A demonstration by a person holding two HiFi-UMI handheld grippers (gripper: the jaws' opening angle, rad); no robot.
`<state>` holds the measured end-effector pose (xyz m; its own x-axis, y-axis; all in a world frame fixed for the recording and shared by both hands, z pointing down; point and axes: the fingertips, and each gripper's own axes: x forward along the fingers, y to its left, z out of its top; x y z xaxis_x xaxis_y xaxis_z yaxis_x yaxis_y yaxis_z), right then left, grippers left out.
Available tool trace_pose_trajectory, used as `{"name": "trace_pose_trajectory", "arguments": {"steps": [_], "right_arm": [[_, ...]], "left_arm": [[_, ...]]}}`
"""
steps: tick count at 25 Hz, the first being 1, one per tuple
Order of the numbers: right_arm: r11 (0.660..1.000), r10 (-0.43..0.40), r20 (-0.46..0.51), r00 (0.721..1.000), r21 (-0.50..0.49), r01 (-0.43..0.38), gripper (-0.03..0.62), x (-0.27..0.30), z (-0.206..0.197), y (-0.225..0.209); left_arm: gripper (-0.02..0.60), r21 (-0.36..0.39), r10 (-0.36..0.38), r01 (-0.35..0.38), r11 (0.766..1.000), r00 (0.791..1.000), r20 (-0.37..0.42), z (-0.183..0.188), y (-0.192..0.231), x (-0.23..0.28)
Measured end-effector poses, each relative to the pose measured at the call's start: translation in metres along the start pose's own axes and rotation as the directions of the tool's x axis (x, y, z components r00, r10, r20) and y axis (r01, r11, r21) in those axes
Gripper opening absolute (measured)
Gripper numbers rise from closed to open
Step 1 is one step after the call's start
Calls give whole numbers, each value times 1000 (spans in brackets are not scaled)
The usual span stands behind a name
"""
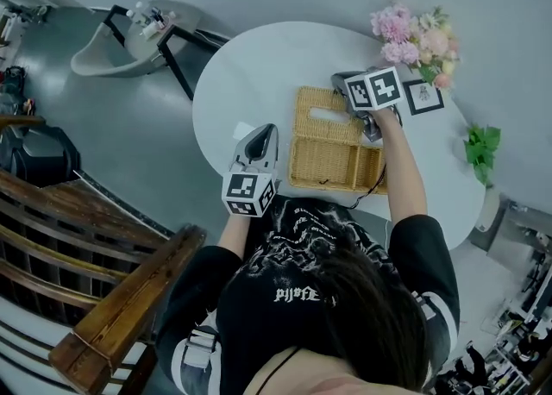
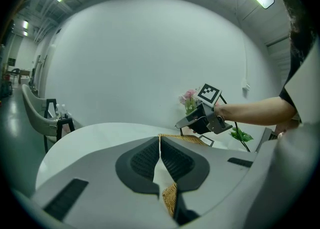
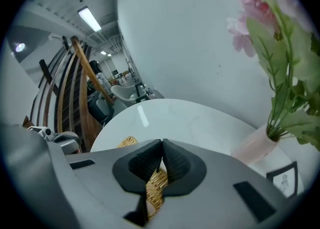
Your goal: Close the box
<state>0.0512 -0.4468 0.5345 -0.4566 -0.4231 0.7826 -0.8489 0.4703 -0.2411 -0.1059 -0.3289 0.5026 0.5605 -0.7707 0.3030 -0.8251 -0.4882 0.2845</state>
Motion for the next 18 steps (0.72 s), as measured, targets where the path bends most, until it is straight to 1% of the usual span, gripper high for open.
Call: {"name": "trace_pose_trajectory", "arguments": {"steps": [5, 8, 13, 18], "right_arm": [[999, -38, 50, 998, 3, 38, 37, -20, 5, 8], [999, -42, 88, 995, 7, 41, 37, -30, 10, 16], [998, -54, 153, 987, -28, 59, 36, -49, 16, 27], [997, -35, 203, 979, -57, 47, 36, -74, 10, 44]], "left_arm": [[28, 14, -43, 43, 999, 999, -4, -2, -5, -1], [28, 22, -64, 64, 998, 998, -16, -3, -6, -2], [28, 29, -63, 64, 998, 998, -6, -3, -7, -1], [28, 32, -59, 59, 998, 998, -14, -10, -24, -10]]}}
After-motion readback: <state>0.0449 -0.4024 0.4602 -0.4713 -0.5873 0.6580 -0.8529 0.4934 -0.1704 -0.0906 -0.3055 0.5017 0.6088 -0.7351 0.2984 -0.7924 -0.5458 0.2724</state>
